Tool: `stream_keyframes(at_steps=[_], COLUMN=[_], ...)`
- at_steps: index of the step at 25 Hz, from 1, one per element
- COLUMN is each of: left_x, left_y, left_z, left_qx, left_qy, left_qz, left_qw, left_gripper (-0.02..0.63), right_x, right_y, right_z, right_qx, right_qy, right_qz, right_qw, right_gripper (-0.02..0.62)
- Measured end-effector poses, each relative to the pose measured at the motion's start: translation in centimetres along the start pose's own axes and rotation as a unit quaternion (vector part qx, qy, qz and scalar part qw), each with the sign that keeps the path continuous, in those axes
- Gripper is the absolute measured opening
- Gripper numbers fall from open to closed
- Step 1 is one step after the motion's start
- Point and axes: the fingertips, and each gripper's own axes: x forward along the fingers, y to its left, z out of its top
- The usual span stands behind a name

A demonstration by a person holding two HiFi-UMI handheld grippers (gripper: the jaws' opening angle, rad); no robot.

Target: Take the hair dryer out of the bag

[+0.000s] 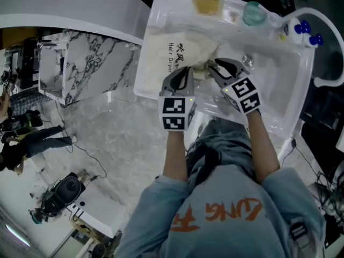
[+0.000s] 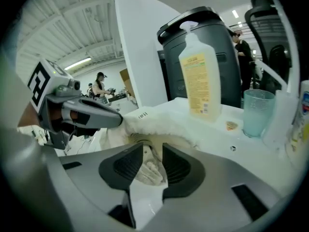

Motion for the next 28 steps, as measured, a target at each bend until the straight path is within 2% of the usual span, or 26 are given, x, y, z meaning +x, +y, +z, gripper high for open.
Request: stream_keyframes(at_steps=[4, 7, 12, 15, 23, 26, 28], left_x=[-0.2, -0.1, 0.1, 0.0, -0.2, -0.2, -0.1], left_y=[0.3, 0.3, 0.4, 0.4, 1.2, 1.5, 1.5], left_z=[0.2, 0.2, -0.1, -0.6, -0.6, -0.6, -0.7], left_qx=[-0.02, -0.01, -0.011, -0.012, -0.028, -0.037, -0.027], left_qy=[-0.001, 0.006, 0.011, 0.013, 0.012, 0.008, 0.012], left_qz=[-0.009, -0.014, -0.021, -0.019, -0.016, -0.016, -0.017], left_qw=[0.9998, 0.9998, 0.9997, 0.9997, 0.9994, 0.9992, 0.9994], left_gripper=[0.012, 0.012, 0.012, 0.012, 0.012, 0.012, 0.012], right_x=[2.1, 4.1, 6.9, 7.7, 10.5, 11.3, 11.4], right_y=[1.5, 1.9, 3.1, 4.0, 4.7, 4.6, 4.4], right_z=[-0.6, -0.5, -1.2, -1.5, -2.1, -2.6, -2.8], right_qx=[-0.037, -0.075, -0.137, -0.152, -0.172, -0.181, -0.188], right_qy=[0.04, 0.061, 0.089, 0.093, 0.106, 0.12, 0.13], right_qz=[0.047, 0.07, 0.12, 0.147, 0.159, 0.152, 0.144], right_qw=[0.997, 0.993, 0.979, 0.973, 0.966, 0.964, 0.963], right_gripper=[0.163, 0.18, 0.254, 0.279, 0.344, 0.344, 0.334])
